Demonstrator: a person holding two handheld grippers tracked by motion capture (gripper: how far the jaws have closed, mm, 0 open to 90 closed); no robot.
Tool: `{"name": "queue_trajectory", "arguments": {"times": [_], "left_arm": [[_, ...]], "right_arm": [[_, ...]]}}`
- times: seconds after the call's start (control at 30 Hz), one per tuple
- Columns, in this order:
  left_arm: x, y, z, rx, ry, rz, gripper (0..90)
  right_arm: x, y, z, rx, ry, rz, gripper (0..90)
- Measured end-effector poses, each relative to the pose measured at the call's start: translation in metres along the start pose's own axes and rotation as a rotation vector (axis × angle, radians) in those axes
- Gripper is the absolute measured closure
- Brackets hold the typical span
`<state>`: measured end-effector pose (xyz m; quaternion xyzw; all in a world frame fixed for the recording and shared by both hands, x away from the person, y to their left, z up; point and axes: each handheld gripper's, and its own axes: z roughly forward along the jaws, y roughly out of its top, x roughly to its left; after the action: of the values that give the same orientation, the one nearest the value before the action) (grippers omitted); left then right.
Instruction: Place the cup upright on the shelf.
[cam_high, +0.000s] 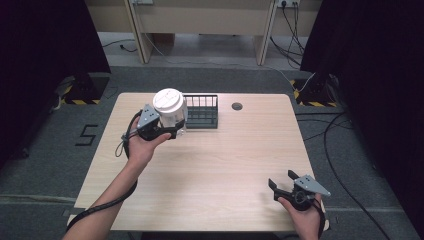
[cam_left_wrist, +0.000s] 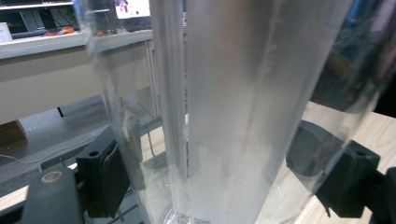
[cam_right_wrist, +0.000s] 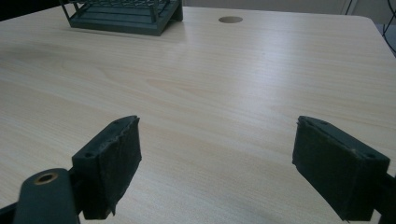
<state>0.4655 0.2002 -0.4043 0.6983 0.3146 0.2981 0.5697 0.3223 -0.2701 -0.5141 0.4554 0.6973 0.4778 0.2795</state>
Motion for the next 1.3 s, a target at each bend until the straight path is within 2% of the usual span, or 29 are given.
{"name": "queue_trajectory", "arguments": {"times": [0.47,0.8,1.3], "left_arm": [[0.006,0.011,0.017,0.005,0.019,0.007,17.4],[0.015,0.02,0.031,0.013,0.049,0.003,17.4],[0.021,0.031,0.049,0.02,0.061,0.0,17.4]], "right_arm": [[0.0,0.0,0.0,-0.004,0.001,0.001,16.0],[0.0,0.0,0.0,-0.005,0.001,0.007,16.0],[-0.001,0.0,0.0,-0.004,0.002,0.007,16.0]]}}
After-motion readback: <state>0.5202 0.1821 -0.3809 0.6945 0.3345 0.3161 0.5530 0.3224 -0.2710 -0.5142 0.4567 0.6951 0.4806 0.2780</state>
